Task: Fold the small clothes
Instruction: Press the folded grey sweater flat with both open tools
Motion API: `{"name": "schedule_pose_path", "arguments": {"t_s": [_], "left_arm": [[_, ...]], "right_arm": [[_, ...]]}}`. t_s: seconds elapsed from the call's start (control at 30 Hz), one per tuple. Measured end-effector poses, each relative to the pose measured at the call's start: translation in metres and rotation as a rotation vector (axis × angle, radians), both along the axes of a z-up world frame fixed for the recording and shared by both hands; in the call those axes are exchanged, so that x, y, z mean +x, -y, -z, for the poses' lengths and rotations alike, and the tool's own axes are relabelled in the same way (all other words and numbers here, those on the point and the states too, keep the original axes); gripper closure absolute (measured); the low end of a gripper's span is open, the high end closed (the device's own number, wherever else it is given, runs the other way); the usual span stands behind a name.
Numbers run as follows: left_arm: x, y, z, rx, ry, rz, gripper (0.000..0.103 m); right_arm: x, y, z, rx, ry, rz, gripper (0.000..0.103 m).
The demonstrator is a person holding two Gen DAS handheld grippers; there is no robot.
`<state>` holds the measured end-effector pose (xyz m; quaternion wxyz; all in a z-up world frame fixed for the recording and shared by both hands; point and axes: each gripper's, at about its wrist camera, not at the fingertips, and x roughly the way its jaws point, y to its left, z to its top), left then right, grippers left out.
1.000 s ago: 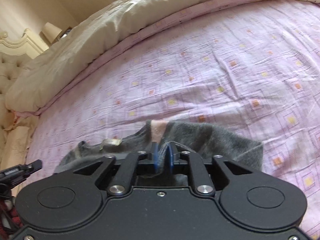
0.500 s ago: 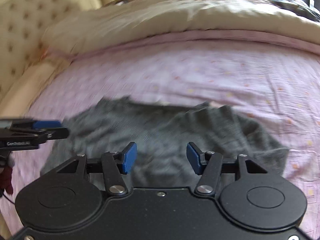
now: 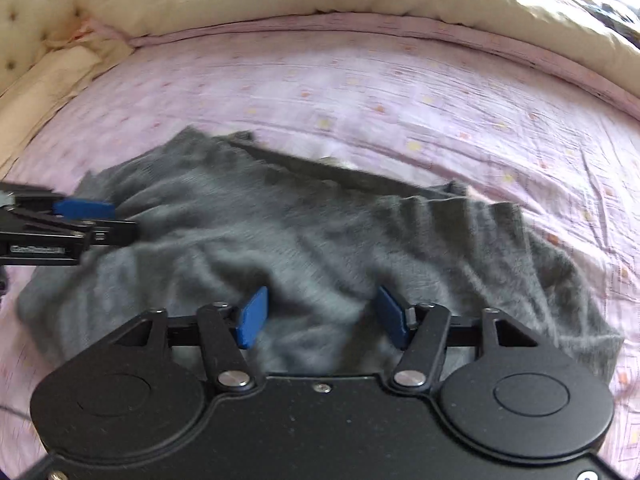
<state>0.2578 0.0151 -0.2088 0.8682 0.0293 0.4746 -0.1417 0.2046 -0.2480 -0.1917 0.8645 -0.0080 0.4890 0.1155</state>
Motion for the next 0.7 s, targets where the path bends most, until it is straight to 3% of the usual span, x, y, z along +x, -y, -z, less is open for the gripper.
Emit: {"name": "schedule_pose_path", "arguments": {"t_s": [0.1,0.23,0.33,0.43,0.5,0.6,0.7], "left_arm": [[0.012,-0.013,0.003,0.014,0.001,-0.037,0.059],[0.017,-0.013,0.003,0.093,0.006,-0.004,0.056],[0.015,-0.017,-0.006,0.087,0.014,-0.039,0.056],[0.002,-0.017,-0.027,0.042,0.084,-0.068,0.054],[-0.006,-0.009,-0.035,-0.008,0.089,-0.025,0.034],[-0.019,0.01,-0.036,-0.024,0.073,0.054,0.028],[-0.031,0.021,-0.028,-0.019,0.029,0.066,0.019]], "right_arm": [[0.016,0.014,0.005,-0.011,-0.015,0.076,0.038],[0.025,0.025,0.006,-0.031,-0.018,0.103,0.037],[0.021,0.03,-0.005,-0.026,0.011,0.13,0.034],[0.004,0.026,-0.023,-0.011,0.082,0.096,0.013],[-0.008,0.016,-0.03,-0.006,0.107,0.041,0.002],[-0.021,-0.005,-0.034,-0.021,0.112,-0.018,0.0],[-0.024,-0.023,-0.032,-0.018,0.092,-0.027,0.0]]}}
